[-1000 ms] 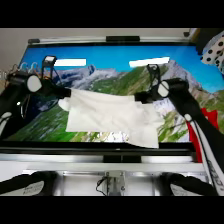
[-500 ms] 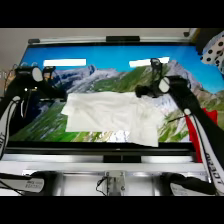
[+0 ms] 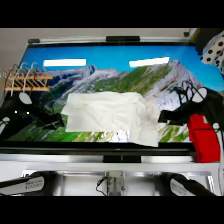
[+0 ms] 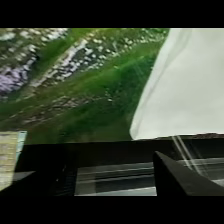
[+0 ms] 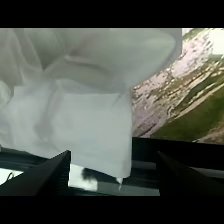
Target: Fold the shirts.
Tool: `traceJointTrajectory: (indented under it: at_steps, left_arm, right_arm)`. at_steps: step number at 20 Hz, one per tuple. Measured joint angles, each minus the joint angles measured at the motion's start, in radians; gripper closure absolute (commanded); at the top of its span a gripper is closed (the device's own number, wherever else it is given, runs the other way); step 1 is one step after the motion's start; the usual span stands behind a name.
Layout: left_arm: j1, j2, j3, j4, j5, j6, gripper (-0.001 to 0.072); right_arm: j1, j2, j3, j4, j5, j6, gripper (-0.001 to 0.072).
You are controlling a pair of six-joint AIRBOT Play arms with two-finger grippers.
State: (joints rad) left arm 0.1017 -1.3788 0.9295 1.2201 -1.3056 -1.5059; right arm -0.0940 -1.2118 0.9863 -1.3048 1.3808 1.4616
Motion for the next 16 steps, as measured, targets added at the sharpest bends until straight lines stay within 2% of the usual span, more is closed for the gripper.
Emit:
traceJointTrajectory:
  at_steps: [3,6,9,11,13,16]
  left_arm:
    - [0.008,0.011,-0.102,-0.122,0.116,0.028,0.0176]
    - [0.012,0.014,-0.143,-0.203,0.176,0.041,0.0185]
    - [0.003,0.007,-0.159,-0.234,0.241,0.044,0.0351]
    - [-0.008,-0.002,-0.165,-0.243,0.272,0.043,0.0528]
    - [-0.015,-0.008,-0.168,-0.245,0.293,0.043,0.0666]
    - [-0.02,-0.01,-0.167,-0.249,0.295,0.052,0.0675]
  right_arm:
    - [-0.022,0.019,-0.042,0.037,0.016,-0.016,0.0084]
    - [-0.029,0.026,-0.058,0.062,0.024,-0.025,0.0084]
    - [-0.032,0.029,-0.065,0.069,0.026,-0.027,0.0084]
    - [-0.037,0.029,-0.072,0.066,0.026,-0.027,0.0084]
    - [-0.048,0.029,-0.093,0.057,0.021,-0.027,0.0084]
    - [-0.081,0.027,-0.155,0.052,-0.023,-0.004,0.0084]
